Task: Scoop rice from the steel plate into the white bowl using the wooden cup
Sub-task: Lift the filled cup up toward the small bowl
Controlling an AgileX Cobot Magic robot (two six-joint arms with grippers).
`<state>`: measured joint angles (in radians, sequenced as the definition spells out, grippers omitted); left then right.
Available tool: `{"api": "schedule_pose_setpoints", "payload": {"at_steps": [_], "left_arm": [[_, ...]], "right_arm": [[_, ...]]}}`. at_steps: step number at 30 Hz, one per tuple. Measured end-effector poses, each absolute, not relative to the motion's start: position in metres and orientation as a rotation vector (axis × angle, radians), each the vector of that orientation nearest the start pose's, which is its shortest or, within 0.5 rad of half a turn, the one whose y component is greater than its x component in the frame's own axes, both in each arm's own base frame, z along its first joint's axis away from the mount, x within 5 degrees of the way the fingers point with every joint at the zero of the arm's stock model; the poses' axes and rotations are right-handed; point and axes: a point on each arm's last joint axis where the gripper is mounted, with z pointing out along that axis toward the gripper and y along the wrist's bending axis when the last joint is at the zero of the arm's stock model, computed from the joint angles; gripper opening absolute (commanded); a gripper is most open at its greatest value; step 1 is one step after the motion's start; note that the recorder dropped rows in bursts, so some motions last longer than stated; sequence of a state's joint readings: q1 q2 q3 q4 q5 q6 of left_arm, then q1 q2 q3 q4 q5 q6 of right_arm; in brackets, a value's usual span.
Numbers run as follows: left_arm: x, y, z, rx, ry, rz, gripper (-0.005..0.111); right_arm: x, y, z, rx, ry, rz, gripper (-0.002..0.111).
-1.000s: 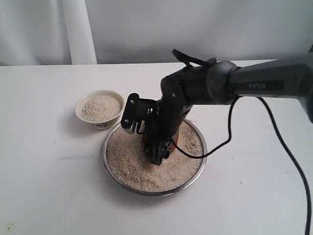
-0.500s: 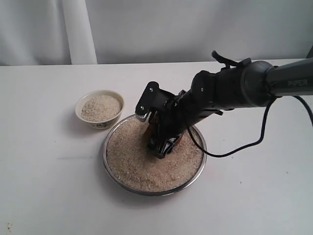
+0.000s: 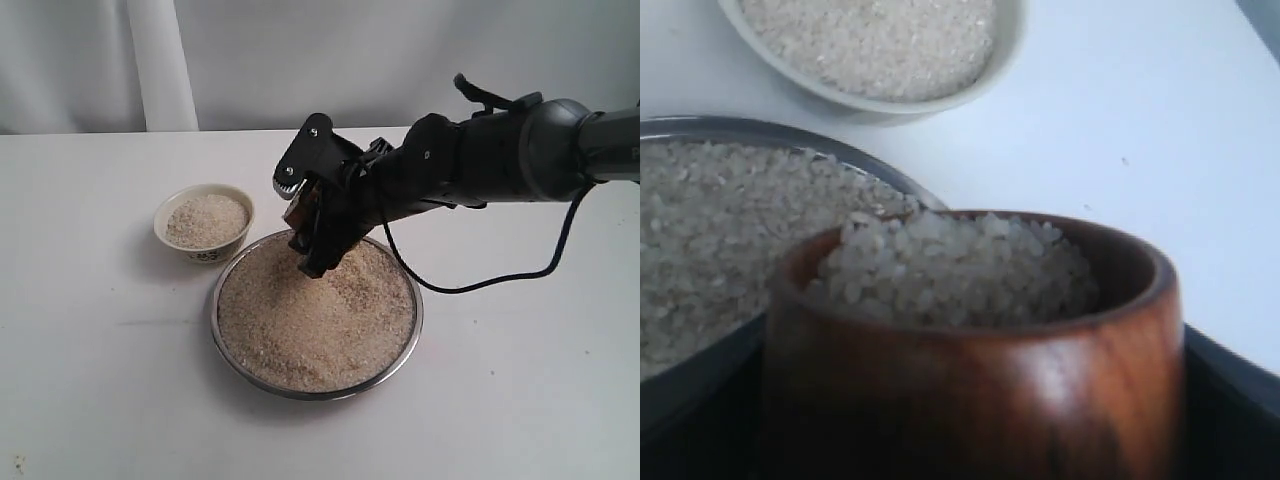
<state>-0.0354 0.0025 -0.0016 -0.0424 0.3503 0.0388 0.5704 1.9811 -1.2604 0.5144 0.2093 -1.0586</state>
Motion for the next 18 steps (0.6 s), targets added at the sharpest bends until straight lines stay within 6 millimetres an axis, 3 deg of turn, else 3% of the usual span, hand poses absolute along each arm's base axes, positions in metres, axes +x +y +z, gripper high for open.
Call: {"api": "schedule_pose_setpoints", "payload": {"at_steps": [9,11,15,18], "left_arm": [[0.053,-0.003,0.182,0.042,1.834,-0.039,0.000],[0.053,-0.003,0.182,0.042,1.834,-0.039,0.000],[0.053,-0.003,0.182,0.042,1.834,-0.039,0.000],[0.053,-0.003,0.182,0.042,1.834,-0.039,0.000]], "right_arm": [[0.362,0.240,0.183,-1.215,1.946,0.115,0.000],[0.367,0.249,0.199,-1.183,1.903,0.133,0.000],[0.367,0.286,0.245,-1.169,1.743,0.181,0.000],[0.374,0.306,0.262,-1.167,1.680,0.214,0.000]]}}
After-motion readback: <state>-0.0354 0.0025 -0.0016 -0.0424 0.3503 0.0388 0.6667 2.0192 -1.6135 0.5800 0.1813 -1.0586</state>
